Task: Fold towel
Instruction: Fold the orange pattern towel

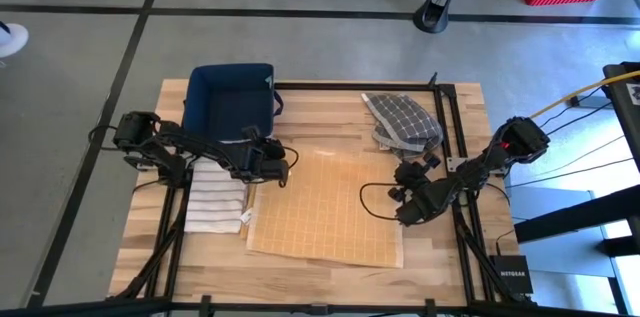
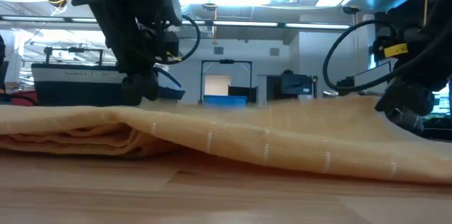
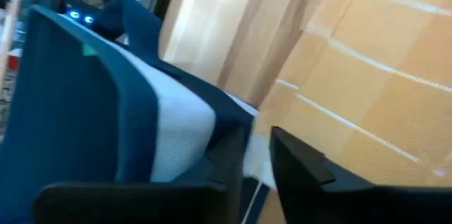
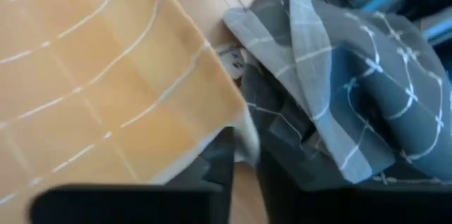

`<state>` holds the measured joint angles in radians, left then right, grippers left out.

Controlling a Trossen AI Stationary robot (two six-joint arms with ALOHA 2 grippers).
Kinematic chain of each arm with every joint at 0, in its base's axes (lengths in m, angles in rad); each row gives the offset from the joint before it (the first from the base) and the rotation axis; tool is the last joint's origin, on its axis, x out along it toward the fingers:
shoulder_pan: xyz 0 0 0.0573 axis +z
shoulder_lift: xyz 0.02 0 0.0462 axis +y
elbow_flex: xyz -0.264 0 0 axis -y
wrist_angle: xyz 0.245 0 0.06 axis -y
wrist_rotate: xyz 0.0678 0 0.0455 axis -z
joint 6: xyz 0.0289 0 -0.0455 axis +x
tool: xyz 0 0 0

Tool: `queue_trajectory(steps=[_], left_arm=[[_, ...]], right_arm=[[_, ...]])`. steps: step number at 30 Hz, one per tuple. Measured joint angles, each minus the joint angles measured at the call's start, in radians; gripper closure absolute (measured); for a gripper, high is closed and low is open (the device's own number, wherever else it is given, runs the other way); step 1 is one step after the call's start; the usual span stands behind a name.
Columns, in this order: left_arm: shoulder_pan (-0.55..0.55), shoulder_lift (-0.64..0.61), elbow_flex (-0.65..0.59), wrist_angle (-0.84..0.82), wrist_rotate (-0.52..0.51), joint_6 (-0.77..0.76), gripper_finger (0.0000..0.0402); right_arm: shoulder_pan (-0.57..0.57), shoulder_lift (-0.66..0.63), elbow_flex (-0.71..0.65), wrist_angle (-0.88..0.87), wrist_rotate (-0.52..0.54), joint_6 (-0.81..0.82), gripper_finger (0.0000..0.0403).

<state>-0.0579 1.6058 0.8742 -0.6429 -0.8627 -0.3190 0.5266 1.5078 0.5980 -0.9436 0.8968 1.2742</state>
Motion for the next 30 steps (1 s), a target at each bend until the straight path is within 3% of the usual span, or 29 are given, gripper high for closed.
queue_trajectory(steps=[3, 7, 14, 18, 24, 30], left_arm=[[0.001, 0.0, 0.0, -0.005, 0.044, 0.007, 0.0295], [-0.018, -0.019, 0.043, -0.084, 0.187, -0.027, 0.0255], [-0.153, -0.123, 0.126, -0.119, 0.336, -0.106, 0.0235], [-0.278, -0.15, 0.127, -0.023, 0.457, -0.148, 0.0235], [-0.455, -0.112, 0.103, 0.052, 0.492, -0.287, 0.0235], [-0.568, -0.026, 0.095, 0.071, 0.508, -0.47, 0.0235]], right_arm=[[-0.027, 0.0, 0.001, -0.001, -0.024, 0.003, 0.0291], [-0.043, 0.0, 0.045, -0.098, -0.113, -0.001, 0.0228], [0.035, 0.0, 0.254, -0.226, -0.243, -0.127, 0.017], [0.144, 0.0, 0.337, -0.07, -0.245, -0.226, 0.0165], [0.28, 0.014, 0.299, 0.357, -0.25, -0.339, 0.0164], [0.335, 0.091, 0.246, 0.562, -0.421, -0.315, 0.0164]])
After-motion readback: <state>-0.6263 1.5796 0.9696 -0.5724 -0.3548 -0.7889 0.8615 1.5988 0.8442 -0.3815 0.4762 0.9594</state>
